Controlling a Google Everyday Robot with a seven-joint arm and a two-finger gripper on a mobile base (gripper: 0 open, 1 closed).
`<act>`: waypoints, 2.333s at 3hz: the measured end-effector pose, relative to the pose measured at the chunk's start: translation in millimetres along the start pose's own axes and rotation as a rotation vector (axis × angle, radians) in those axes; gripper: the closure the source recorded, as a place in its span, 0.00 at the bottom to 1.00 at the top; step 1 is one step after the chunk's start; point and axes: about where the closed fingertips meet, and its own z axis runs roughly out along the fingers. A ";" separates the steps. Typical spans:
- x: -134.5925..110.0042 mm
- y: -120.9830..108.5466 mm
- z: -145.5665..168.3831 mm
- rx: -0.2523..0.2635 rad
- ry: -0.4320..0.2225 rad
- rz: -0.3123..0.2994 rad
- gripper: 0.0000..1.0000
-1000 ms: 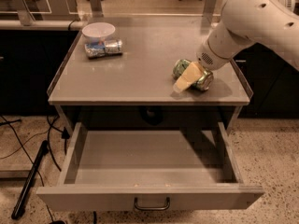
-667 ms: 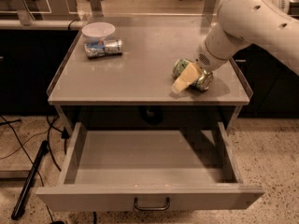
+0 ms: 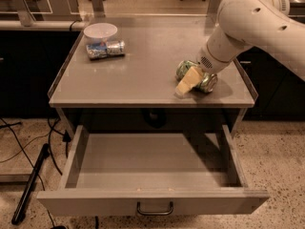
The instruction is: Place green can into top drawer
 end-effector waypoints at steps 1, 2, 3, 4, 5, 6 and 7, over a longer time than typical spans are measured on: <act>0.0 0.0 0.0 0.000 0.000 0.000 0.39; 0.0 0.0 0.1 0.000 0.000 0.000 0.63; -0.3 0.8 -1.7 0.000 -0.002 -0.001 0.93; -2.1 4.5 -10.5 -0.001 -0.013 -0.007 1.00; -6.7 15.4 -42.9 -0.036 -0.068 -0.050 1.00; 3.4 23.6 -71.5 -0.096 -0.127 -0.122 1.00; 2.6 24.8 -70.3 -0.095 -0.129 -0.153 1.00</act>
Offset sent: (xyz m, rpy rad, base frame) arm 0.0000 0.0000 0.0000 0.0000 0.0000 0.0000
